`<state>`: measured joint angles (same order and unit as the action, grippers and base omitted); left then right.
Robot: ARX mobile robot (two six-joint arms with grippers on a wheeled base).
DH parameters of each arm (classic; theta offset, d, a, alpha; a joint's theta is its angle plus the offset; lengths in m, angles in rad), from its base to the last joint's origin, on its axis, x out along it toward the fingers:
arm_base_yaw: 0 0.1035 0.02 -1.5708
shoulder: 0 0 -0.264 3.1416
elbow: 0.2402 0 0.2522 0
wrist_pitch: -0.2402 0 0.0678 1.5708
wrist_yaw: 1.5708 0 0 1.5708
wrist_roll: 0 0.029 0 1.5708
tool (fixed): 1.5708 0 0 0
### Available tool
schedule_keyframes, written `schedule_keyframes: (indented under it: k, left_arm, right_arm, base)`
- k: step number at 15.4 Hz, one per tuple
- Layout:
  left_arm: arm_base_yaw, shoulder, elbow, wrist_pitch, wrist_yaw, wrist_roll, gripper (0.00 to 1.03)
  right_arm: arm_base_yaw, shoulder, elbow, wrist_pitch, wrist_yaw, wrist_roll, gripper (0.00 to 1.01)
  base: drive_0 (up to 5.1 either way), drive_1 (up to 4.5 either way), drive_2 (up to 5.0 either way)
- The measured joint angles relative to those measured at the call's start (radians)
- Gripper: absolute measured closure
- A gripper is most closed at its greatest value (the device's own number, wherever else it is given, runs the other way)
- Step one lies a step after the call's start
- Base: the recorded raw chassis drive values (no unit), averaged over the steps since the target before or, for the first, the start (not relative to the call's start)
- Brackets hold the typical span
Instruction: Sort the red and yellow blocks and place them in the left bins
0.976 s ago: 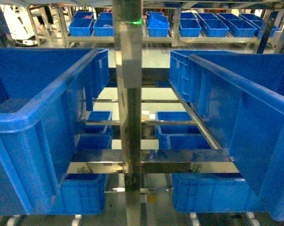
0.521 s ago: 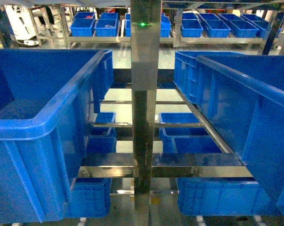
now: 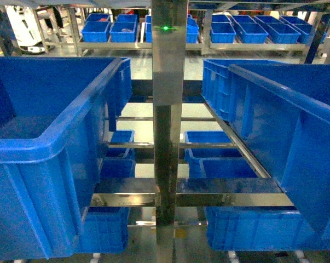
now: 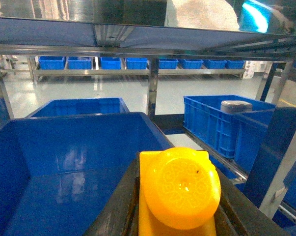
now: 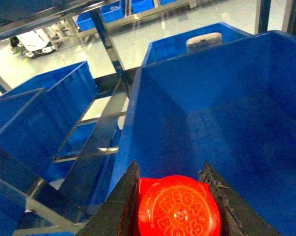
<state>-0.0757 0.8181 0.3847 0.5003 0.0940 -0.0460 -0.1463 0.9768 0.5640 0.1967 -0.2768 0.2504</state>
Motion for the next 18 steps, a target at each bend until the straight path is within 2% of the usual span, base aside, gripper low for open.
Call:
schedule_keyframes:
  k: [3,4,7,9,12,13,18]
  left_arm:
    - [0.000,0.000,0.000,0.000,0.000,0.000,0.76]
    - [0.000,0.000,0.000,0.000,0.000,0.000,0.76]
    - [0.000,0.000,0.000,0.000,0.000,0.000,0.76]
    - [0.000,0.000,0.000,0.000,0.000,0.000,0.76]
    - [0.001,0.000,0.000,0.000,0.000,0.000,0.76]
    - [0.001,0.000,0.000,0.000,0.000,0.000,0.76]
    - [0.001,0.000,0.000,0.000,0.000,0.000,0.76]
  right_arm:
    - [-0.002,0.188,0.089,0.084,0.043,-0.019,0.72]
    - [0.010,0.249,0.125,0.097,0.064,-0.039,0.72]
    - [0.031,0.425,0.222,0.079,0.088,-0.098,0.72]
    - [0.042,0.538,0.293,0.081,0.135,-0.145,0.72]
    - [0.041,0.683,0.415,0.061,0.201,-0.193,0.72]
    - [0.040,0.735,0.461,0.045,0.219,-0.204,0.72]
    - [0.028,0.811,0.527,0.019,0.236,-0.211,0.72]
  base:
    - [0.0,0.00,0.0]
    - [0.0,0.00,0.0]
    - [0.0,0.00,0.0]
    - [0.0,0.00,0.0]
    - [0.0,0.00,0.0]
    - [0.0,0.00,0.0]
    - [0.0,0.00,0.0]
